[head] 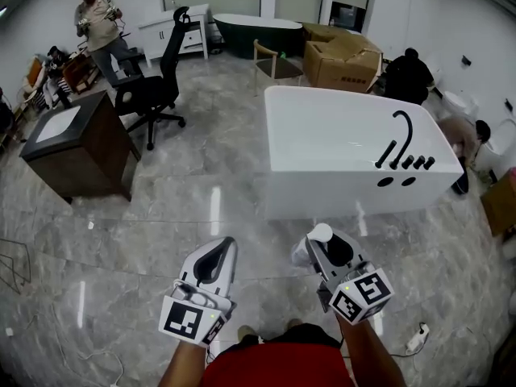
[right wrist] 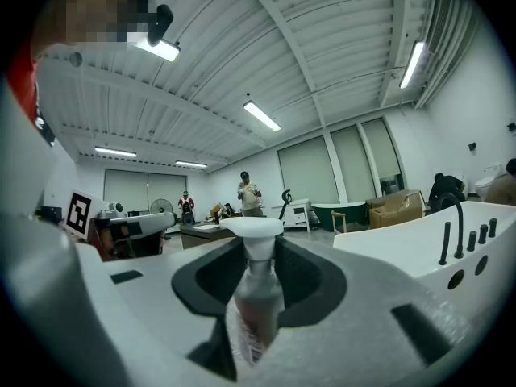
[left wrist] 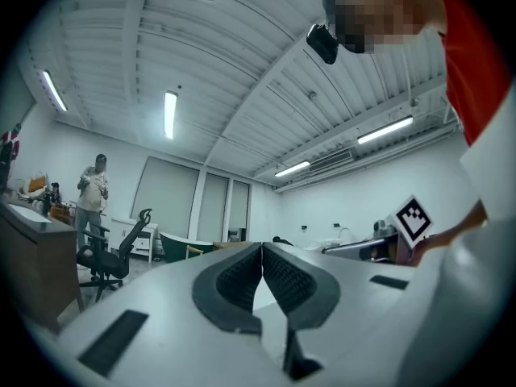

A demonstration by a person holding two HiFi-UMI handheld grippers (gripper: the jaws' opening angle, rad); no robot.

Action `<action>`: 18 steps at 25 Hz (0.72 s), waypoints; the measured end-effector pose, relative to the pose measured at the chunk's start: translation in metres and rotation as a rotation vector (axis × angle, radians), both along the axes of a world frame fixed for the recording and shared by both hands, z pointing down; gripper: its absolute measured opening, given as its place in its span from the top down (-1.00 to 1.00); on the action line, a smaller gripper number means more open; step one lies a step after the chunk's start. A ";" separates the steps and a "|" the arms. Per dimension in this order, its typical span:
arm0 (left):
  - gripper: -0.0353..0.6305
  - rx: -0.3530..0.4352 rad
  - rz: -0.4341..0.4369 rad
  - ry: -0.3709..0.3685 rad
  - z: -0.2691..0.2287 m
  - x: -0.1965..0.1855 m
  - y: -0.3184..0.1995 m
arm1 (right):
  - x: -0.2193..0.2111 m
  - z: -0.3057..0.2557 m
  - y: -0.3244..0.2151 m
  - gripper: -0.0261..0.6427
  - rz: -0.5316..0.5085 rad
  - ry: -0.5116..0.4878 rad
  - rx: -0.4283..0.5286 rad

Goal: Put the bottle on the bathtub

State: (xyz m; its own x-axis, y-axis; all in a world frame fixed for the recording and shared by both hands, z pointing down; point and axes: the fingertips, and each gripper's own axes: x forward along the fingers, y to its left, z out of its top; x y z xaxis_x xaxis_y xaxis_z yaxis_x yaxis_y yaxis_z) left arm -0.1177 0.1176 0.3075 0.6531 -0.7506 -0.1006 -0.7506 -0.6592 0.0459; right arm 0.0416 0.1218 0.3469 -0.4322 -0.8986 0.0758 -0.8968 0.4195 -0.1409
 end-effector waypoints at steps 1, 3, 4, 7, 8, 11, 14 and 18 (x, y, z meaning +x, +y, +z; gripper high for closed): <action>0.86 0.000 0.002 0.001 0.001 -0.004 -0.002 | -0.002 0.001 -0.002 0.57 0.008 -0.004 -0.004; 0.86 -0.004 0.007 0.003 0.003 -0.011 -0.007 | -0.008 0.003 -0.009 0.57 0.020 -0.001 -0.011; 0.86 -0.009 0.009 0.005 0.004 -0.013 -0.011 | -0.010 0.005 -0.013 0.57 0.022 0.005 -0.014; 0.86 -0.026 0.015 0.005 0.009 -0.014 -0.022 | -0.010 0.008 -0.030 0.57 0.023 0.026 -0.017; 0.86 -0.030 0.017 0.001 0.011 -0.013 -0.028 | -0.009 0.008 -0.037 0.57 0.025 0.031 -0.015; 0.86 -0.049 0.015 -0.010 0.019 -0.012 -0.050 | -0.009 0.011 -0.062 0.57 0.026 0.053 -0.004; 0.86 -0.066 0.006 -0.013 0.026 -0.013 -0.078 | -0.007 0.018 -0.092 0.57 0.020 0.053 0.006; 0.86 -0.073 -0.025 -0.046 0.038 -0.017 -0.118 | -0.008 0.034 -0.135 0.57 0.003 0.054 0.025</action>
State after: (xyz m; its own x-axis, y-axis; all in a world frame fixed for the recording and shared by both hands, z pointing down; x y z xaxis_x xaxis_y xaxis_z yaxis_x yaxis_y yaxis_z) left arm -0.1351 -0.0009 0.3452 0.6363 -0.7713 -0.0152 -0.7695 -0.6360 0.0585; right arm 0.0331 -0.0137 0.3808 -0.4257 -0.9016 0.0766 -0.9039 0.4198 -0.0820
